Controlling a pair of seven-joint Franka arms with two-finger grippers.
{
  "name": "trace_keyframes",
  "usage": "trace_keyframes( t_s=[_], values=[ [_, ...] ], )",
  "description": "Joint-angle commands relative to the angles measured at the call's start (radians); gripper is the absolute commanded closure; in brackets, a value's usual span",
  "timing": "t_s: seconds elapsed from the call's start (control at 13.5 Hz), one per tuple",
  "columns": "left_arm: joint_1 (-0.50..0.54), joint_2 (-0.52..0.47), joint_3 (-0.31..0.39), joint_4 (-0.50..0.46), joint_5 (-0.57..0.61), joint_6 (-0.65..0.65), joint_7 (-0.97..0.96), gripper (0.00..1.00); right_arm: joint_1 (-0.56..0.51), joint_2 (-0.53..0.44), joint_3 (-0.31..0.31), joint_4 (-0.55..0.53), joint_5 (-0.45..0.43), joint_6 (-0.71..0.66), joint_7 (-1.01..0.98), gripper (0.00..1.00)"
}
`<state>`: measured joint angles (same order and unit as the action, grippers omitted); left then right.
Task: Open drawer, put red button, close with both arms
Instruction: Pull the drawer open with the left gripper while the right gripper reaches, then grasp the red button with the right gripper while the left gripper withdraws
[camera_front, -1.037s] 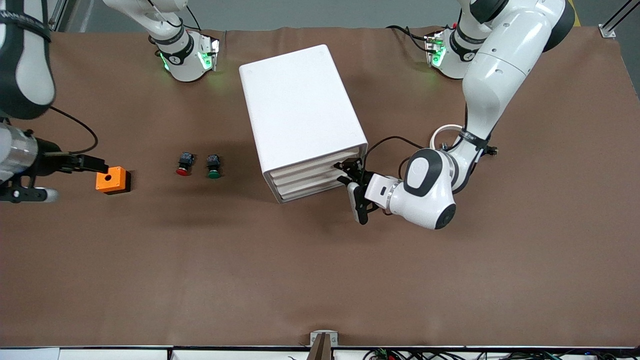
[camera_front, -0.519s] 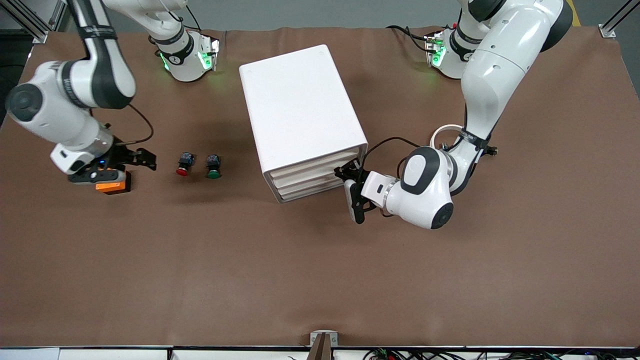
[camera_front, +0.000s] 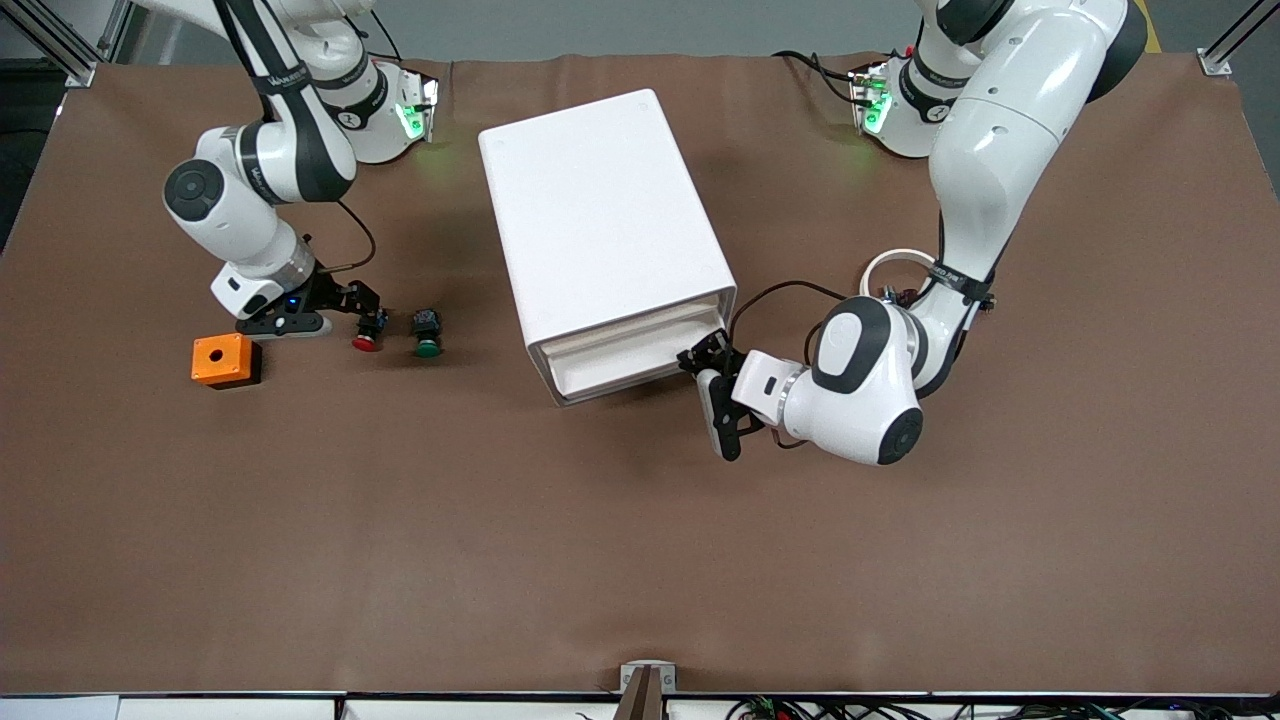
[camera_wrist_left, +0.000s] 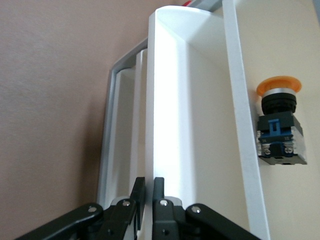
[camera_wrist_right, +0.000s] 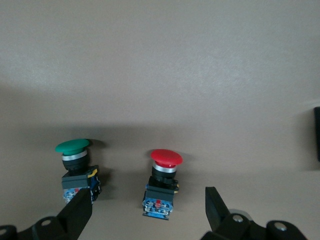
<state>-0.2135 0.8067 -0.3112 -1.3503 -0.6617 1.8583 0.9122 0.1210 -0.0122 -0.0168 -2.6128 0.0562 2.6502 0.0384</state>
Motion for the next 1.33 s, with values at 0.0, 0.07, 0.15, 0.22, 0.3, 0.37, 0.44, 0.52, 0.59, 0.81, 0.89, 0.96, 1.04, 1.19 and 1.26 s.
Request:
trace_keyframes(
  t_s=[0.0,0.07,0.15,0.22,0.3,0.37,0.44,0.52,0.59,0.81,0.89,0.96,1.04,1.19,1.26],
  values=[
    [-0.010,0.000,0.044,0.034,0.024,-0.008,-0.001,0.99,0.000,0.064,-0.005,-0.046,0.017,0.106,0.061,0.00],
    [-0.010,0.000,0.047,0.036,0.024,-0.004,-0.007,0.99,-0.001,0.096,-0.005,-0.046,0.017,0.137,0.074,0.00],
    [-0.009,0.002,0.053,0.039,0.024,0.010,-0.010,0.99,-0.014,0.125,-0.005,-0.044,0.019,0.152,0.078,0.00],
    [-0.009,0.003,0.061,0.040,0.024,0.025,-0.010,0.99,-0.030,0.153,-0.005,-0.047,0.020,0.195,0.081,0.00],
    [-0.010,0.002,0.084,0.042,0.024,0.045,-0.007,0.99,-0.038,0.184,-0.005,-0.049,0.024,0.223,0.081,0.00],
    [-0.018,0.003,0.093,0.051,0.027,0.058,-0.006,0.99,-0.055,0.198,-0.002,-0.049,0.033,0.226,0.083,0.00],
    [-0.018,0.006,0.101,0.065,0.037,0.065,-0.006,0.99,-0.054,0.201,-0.002,-0.053,0.037,0.228,0.084,0.00],
    [-0.018,0.006,0.104,0.068,0.039,0.073,-0.007,0.99,-0.054,0.201,0.000,-0.061,0.040,0.229,0.086,0.00],
    [-0.017,0.005,0.104,0.069,0.040,0.082,-0.007,0.99,-0.050,0.201,0.000,-0.062,0.045,0.228,0.086,0.00],
    [-0.009,-0.003,0.107,0.080,0.040,0.093,-0.007,0.99,-0.028,0.201,0.003,-0.075,0.082,0.226,0.087,0.00],
    [-0.010,-0.003,0.125,0.091,0.040,0.094,-0.007,0.99,-0.008,0.201,0.004,-0.075,0.099,0.223,0.098,0.00],
    [-0.015,-0.003,0.144,0.095,0.039,0.094,-0.007,0.99,0.027,0.201,0.005,-0.075,0.126,0.221,0.118,0.00],
    [-0.017,-0.003,0.155,0.097,0.039,0.098,-0.007,0.99,0.063,0.201,0.003,-0.075,0.152,0.221,0.135,0.00],
    [-0.017,-0.003,0.167,0.112,0.040,0.108,-0.007,0.99,0.097,0.201,0.001,-0.075,0.168,0.220,0.147,0.16],
    [-0.017,-0.003,0.170,0.112,0.040,0.111,-0.007,0.99,0.098,0.199,0.001,-0.075,0.168,0.218,0.138,0.21]
  ],
)
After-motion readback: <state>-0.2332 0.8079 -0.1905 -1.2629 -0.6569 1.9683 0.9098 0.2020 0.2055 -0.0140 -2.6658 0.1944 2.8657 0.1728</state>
